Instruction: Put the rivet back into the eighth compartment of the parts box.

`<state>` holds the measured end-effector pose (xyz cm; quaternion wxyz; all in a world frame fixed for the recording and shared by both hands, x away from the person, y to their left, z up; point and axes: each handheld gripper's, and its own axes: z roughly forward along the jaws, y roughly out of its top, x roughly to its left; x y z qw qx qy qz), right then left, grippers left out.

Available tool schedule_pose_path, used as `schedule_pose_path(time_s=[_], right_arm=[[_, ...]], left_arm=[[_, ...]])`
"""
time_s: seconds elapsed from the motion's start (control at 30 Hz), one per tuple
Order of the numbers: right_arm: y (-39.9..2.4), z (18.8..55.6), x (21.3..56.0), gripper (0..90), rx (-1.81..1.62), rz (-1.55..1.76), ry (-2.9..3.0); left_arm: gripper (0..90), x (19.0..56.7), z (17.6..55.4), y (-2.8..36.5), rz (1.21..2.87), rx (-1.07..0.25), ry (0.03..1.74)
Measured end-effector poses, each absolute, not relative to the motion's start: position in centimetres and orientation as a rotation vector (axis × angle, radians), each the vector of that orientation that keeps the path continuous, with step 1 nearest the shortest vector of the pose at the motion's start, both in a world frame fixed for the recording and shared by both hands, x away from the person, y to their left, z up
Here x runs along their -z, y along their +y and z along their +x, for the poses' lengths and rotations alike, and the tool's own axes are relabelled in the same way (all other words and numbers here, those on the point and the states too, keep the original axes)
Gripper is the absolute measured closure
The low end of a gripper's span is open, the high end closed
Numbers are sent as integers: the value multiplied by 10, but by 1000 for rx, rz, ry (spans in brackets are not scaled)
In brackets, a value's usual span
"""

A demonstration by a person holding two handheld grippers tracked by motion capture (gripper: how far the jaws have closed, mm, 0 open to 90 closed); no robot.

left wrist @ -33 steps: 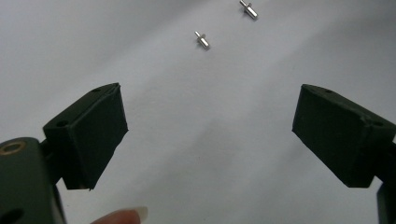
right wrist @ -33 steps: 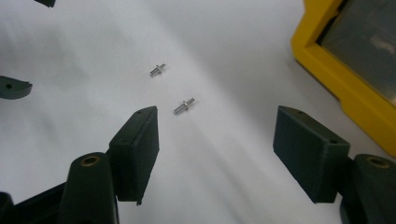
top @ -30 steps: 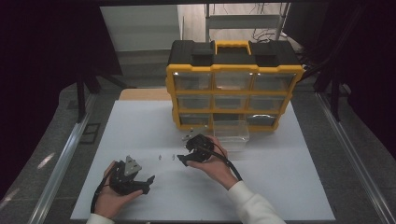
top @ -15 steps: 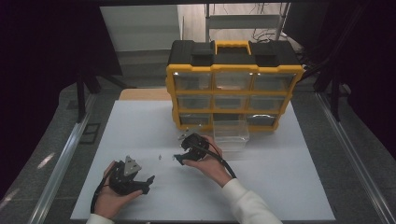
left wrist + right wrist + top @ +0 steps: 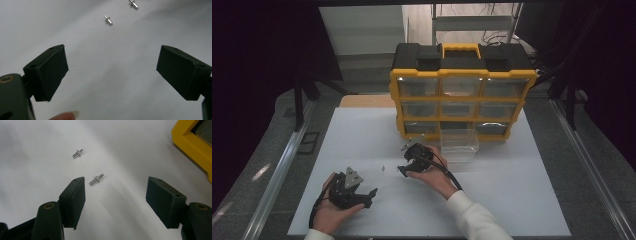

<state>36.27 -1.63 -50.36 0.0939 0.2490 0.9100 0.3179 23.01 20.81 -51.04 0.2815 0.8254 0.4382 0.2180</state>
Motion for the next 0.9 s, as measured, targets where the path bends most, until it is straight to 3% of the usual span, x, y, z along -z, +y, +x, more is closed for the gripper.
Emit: schedule_pose_path(time_s=[0.9], right_arm=[[3, 363, 512, 322, -922, 736, 2725]], left_arm=[[105, 512, 230, 208, 2217, -581, 1176]])
